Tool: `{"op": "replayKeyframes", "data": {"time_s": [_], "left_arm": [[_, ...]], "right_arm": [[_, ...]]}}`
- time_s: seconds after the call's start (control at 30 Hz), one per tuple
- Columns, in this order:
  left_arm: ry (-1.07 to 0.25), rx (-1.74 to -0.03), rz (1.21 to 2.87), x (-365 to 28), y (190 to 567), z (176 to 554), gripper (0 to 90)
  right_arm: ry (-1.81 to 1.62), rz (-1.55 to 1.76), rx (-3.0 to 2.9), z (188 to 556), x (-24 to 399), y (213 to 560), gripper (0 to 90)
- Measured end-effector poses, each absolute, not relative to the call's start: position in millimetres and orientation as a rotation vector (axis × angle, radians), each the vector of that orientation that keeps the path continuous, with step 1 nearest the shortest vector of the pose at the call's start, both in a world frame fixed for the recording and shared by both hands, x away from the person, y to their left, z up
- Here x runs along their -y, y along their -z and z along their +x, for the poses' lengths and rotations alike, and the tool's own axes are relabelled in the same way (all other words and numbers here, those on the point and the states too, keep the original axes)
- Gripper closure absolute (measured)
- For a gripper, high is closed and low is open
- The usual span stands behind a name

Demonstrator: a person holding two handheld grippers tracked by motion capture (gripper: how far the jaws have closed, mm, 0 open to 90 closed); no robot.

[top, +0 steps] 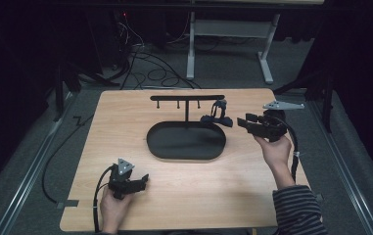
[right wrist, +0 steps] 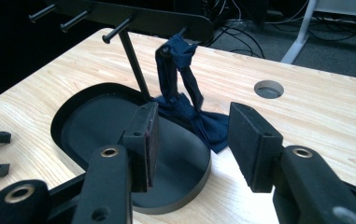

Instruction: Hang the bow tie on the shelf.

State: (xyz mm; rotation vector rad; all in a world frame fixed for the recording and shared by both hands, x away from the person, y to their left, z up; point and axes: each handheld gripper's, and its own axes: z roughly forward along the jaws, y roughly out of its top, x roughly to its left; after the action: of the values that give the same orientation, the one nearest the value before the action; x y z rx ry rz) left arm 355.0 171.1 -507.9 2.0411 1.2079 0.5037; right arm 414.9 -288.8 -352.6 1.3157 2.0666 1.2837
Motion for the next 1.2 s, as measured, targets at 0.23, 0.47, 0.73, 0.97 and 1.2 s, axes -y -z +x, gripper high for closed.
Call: {"op": "replayKeyframes", "data": {"time_s": [0.23, 0.47, 0.73, 0.97, 1.2], "left_arm": [[-0.503, -1.208, 2.041, -171.1, 507.9, 355.0, 20.2], [-0.504, -1.207, 2.042, -171.1, 507.9, 354.8, 20.1], [-0.505, -1.206, 2.042, -171.1, 508.0, 354.8, 20.1], [-0.505, -1.206, 2.041, -171.1, 508.0, 354.8, 20.1], [-0.502, -1.207, 2.04, -171.2, 507.9, 354.8, 20.3]], "right_arm": [[-1.276, 1.314, -2.079, 411.0, 289.6, 356.8, 55.1], [-1.256, 1.323, -2.082, 404.1, 293.1, 360.9, 54.2], [-1.257, 1.321, -2.081, 395.6, 298.9, 367.9, 54.1], [-1.254, 1.327, -2.083, 388.2, 300.6, 371.3, 54.0], [-1.25, 1.339, -2.08, 381.2, 305.0, 374.1, 53.9]]}}
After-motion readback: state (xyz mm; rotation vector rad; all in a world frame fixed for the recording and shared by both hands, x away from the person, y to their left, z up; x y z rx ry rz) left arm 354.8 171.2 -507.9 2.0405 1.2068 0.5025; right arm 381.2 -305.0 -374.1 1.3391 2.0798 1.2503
